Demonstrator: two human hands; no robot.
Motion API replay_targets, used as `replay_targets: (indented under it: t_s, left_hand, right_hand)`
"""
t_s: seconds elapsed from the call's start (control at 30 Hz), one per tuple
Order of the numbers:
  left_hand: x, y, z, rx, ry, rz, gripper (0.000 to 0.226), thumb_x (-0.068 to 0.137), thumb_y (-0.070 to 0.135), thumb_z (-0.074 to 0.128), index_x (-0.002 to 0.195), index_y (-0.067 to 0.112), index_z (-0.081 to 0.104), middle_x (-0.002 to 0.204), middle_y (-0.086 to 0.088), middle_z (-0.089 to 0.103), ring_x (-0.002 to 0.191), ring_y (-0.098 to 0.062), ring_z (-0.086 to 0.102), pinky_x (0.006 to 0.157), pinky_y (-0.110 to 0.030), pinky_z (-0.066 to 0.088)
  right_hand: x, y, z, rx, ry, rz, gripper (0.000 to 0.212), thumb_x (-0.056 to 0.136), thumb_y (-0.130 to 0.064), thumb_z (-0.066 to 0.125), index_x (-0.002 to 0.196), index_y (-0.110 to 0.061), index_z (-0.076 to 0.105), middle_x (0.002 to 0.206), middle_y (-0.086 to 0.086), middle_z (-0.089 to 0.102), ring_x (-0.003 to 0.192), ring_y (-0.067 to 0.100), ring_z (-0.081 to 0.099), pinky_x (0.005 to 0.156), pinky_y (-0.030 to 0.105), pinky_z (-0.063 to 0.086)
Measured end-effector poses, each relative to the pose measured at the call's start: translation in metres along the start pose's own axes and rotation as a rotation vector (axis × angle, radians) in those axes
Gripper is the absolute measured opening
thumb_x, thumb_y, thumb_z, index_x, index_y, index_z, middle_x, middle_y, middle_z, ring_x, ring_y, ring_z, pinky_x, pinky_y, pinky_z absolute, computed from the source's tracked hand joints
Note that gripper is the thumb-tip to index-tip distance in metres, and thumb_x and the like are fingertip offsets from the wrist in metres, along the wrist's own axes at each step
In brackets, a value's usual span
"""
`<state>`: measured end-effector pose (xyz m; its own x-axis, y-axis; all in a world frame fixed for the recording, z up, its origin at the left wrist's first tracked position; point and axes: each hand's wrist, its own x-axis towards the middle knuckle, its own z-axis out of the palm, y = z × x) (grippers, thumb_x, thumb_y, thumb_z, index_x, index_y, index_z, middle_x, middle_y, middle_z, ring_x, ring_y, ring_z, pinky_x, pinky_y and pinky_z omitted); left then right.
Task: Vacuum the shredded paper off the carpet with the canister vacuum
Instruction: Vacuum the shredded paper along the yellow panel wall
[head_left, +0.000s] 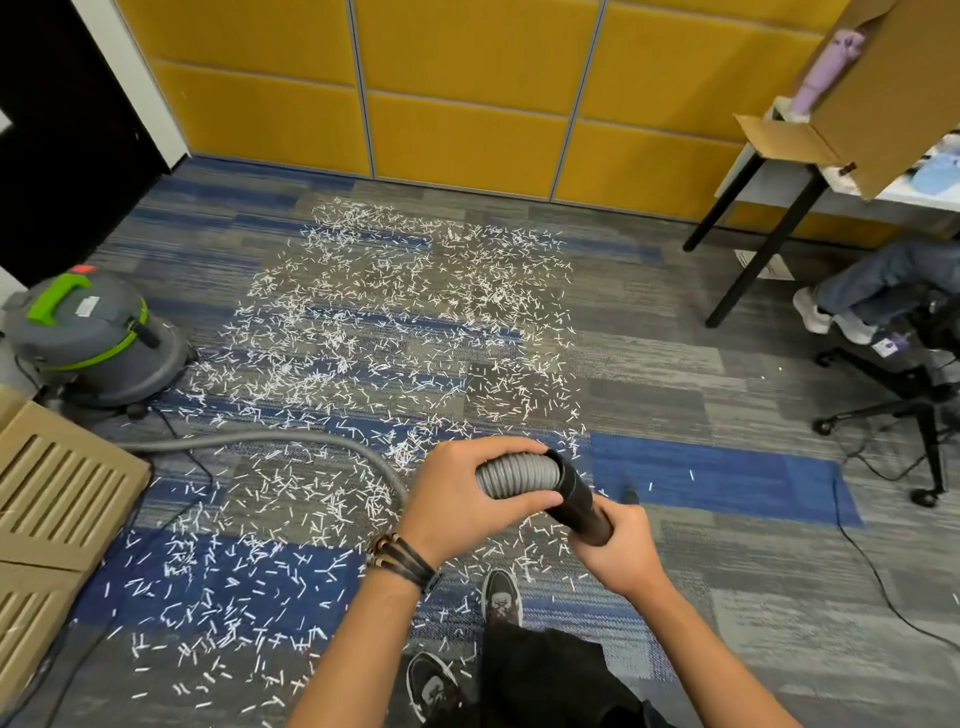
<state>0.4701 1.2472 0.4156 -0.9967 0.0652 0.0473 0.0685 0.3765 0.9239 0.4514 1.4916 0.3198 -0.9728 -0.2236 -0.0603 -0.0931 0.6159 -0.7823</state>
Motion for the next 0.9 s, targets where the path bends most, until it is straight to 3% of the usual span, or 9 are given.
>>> replay_targets:
  t_s: [0.1,0.23,0.33,0.47,0.63,0.8,0.9]
  left_hand:
    - [0.01,0.006,0.003,0.011,0.048,0.001,0.045,0.075,0.047,0.092,0.116,0.043,0.077,0.101,0.026,0.076,0.094,0.004,0.071,0.085,-0.024,0.061]
    - [0.026,0.015,0.016,0.052,-0.033,-0.022,0.046,0.077,0.051,0.089,0.119,0.047,0.073,0.101,0.036,0.07,0.092,0.009,0.068,0.084,-0.026,0.062]
    - [0.038,0.017,0.027,0.072,-0.095,-0.017,0.05,0.076,0.054,0.089,0.122,0.049,0.071,0.103,0.041,0.067,0.096,0.012,0.067,0.088,-0.027,0.061]
    - [0.052,0.018,0.029,0.013,-0.094,-0.007,0.045,0.075,0.044,0.094,0.117,0.043,0.077,0.107,0.032,0.074,0.101,0.009,0.069,0.093,-0.021,0.057]
    - [0.078,0.029,0.036,0.0,-0.052,0.026,0.044,0.081,0.045,0.087,0.122,0.052,0.07,0.109,0.037,0.069,0.09,0.006,0.069,0.08,-0.015,0.056]
    - [0.105,0.026,0.064,0.02,-0.139,0.032,0.048,0.086,0.037,0.086,0.129,0.047,0.068,0.11,0.046,0.064,0.098,0.012,0.065,0.085,-0.012,0.053]
    - [0.126,0.017,0.087,0.063,-0.198,0.01,0.049,0.086,0.038,0.085,0.132,0.044,0.068,0.112,0.034,0.069,0.1,0.01,0.064,0.09,-0.022,0.056]
  right_hand:
    - [0.01,0.003,-0.011,-0.04,0.018,0.021,0.008,0.064,-0.018,0.068,0.071,-0.021,0.065,0.054,-0.009,0.059,0.046,0.01,0.051,0.047,0.018,0.04]
    - [0.021,0.015,-0.026,-0.039,0.018,0.046,0.011,0.064,-0.017,0.07,0.072,-0.024,0.066,0.055,-0.007,0.061,0.048,0.013,0.056,0.048,0.026,0.046]
    - [0.024,0.022,-0.033,-0.009,-0.007,0.059,0.012,0.066,-0.013,0.07,0.07,-0.023,0.065,0.054,-0.008,0.06,0.048,0.01,0.054,0.05,0.022,0.042]
    - [0.027,0.021,-0.044,-0.011,-0.024,0.064,0.019,0.066,-0.012,0.07,0.064,-0.027,0.058,0.053,-0.012,0.057,0.047,0.007,0.051,0.051,0.017,0.039]
    - [0.047,0.021,-0.07,-0.059,0.027,0.06,0.021,0.062,-0.019,0.066,0.068,-0.037,0.056,0.053,-0.021,0.057,0.049,0.007,0.053,0.048,0.013,0.036]
    - [0.072,0.051,-0.097,-0.083,0.037,0.061,0.017,0.064,-0.02,0.067,0.071,-0.035,0.061,0.056,-0.017,0.059,0.048,0.009,0.053,0.049,0.016,0.038]
    - [0.088,0.077,-0.107,-0.091,0.033,0.109,0.007,0.066,-0.022,0.067,0.074,-0.022,0.066,0.057,-0.012,0.061,0.05,0.011,0.054,0.051,0.024,0.042]
